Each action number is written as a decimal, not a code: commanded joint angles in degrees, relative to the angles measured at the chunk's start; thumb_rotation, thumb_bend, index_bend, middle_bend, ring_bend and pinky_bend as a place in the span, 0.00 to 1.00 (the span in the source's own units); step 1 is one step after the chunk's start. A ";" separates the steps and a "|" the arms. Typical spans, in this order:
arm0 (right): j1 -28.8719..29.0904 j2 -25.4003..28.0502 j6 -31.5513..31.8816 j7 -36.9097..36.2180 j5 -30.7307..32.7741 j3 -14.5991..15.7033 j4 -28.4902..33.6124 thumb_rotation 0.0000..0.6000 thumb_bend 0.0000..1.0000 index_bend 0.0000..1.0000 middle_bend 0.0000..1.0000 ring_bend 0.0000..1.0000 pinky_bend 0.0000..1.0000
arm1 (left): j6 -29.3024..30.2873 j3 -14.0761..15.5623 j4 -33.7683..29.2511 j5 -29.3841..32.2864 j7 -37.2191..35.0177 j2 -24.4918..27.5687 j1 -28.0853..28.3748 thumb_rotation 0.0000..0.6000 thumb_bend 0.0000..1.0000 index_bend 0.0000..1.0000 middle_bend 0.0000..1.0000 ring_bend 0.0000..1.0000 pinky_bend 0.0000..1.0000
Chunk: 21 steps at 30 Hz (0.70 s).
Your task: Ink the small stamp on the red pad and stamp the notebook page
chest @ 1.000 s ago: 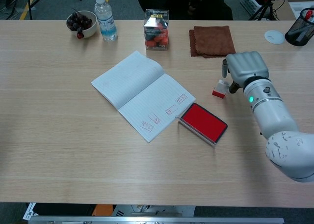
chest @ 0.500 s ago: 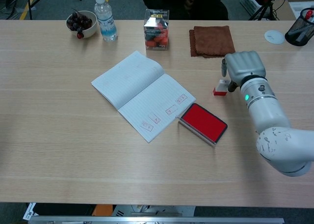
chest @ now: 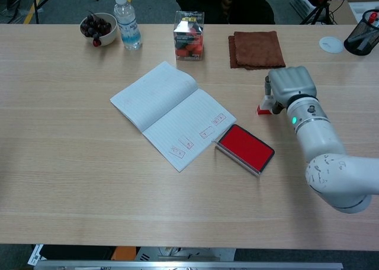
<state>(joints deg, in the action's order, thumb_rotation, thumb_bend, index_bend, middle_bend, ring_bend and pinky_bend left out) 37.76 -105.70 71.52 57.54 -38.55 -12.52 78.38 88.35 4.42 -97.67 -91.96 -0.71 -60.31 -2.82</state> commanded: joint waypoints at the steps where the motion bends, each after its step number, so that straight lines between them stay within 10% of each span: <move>1: 0.06 -0.10 -0.29 -0.18 0.13 0.05 -0.04 1.00 0.29 0.48 0.40 0.27 0.29 | -0.06 -0.01 -0.02 0.10 0.00 0.03 0.00 1.00 0.27 0.04 0.05 0.03 0.06; 21: 0.45 -0.02 -0.37 -0.49 0.32 0.03 0.04 1.00 0.36 0.56 0.41 0.27 0.29 | -0.43 0.00 0.03 0.70 0.01 0.12 -0.06 1.00 0.27 0.04 0.05 0.03 0.06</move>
<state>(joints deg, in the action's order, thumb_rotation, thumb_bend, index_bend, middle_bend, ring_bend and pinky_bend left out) 38.22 -105.77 71.12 57.05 -38.17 -12.55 78.36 87.93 4.42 -97.64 -91.25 -0.69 -60.19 -2.89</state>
